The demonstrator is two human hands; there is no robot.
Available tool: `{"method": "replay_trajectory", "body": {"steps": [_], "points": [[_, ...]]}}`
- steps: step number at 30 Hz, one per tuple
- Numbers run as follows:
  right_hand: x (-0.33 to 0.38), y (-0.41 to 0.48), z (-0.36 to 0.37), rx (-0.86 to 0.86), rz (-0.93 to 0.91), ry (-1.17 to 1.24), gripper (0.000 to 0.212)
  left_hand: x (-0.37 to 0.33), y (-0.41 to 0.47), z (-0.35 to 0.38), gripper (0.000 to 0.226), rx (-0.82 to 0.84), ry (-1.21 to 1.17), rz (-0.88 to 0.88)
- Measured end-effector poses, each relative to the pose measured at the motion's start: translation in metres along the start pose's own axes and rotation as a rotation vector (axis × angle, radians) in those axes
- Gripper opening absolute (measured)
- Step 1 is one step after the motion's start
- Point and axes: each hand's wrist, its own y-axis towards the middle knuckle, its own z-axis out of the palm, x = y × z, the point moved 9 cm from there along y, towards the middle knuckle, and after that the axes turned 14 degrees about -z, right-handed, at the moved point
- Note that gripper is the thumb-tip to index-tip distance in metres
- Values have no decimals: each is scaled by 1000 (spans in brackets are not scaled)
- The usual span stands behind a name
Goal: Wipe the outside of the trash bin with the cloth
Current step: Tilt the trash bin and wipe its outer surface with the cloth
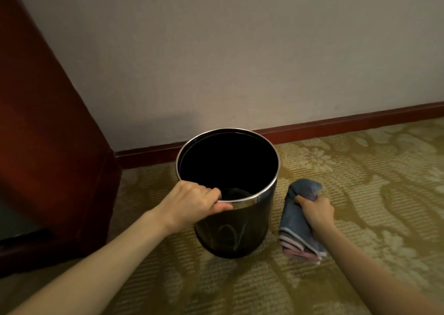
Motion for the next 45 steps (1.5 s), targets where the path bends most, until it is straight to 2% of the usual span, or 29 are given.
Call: {"method": "replay_trajectory", "body": {"steps": [4,8,16,18,23,26,29,34,37,42,45], "points": [[9,3,-5,-41,9,-4,24,-17,5,-2,49,-21,-45,-43],[18,7,-8,-108,17,0,23,-16,17,-4,55,0,-101,-248],[43,15,12,-100,-37,48,24,71,14,-34,40,-144,-358,-637],[56,17,23,-73,-63,52,22,90,8,-39,41,-158,-374,-652],[94,24,55,10,-116,117,27,128,0,-33,28,-29,-474,-696],[120,26,81,73,-173,143,24,141,-5,-30,24,-13,-537,-729],[144,23,111,125,-273,107,19,150,-7,-27,32,-7,-586,-756],[162,33,131,92,-343,13,23,175,-9,-22,41,-33,-654,-821],[175,46,144,125,-392,-75,26,191,-10,-19,58,-62,-664,-869],[190,55,159,132,-444,-112,24,216,-14,-19,45,-111,-611,-973],[194,43,161,40,-439,-137,24,230,-23,-18,48,-119,-547,-1038]]}}
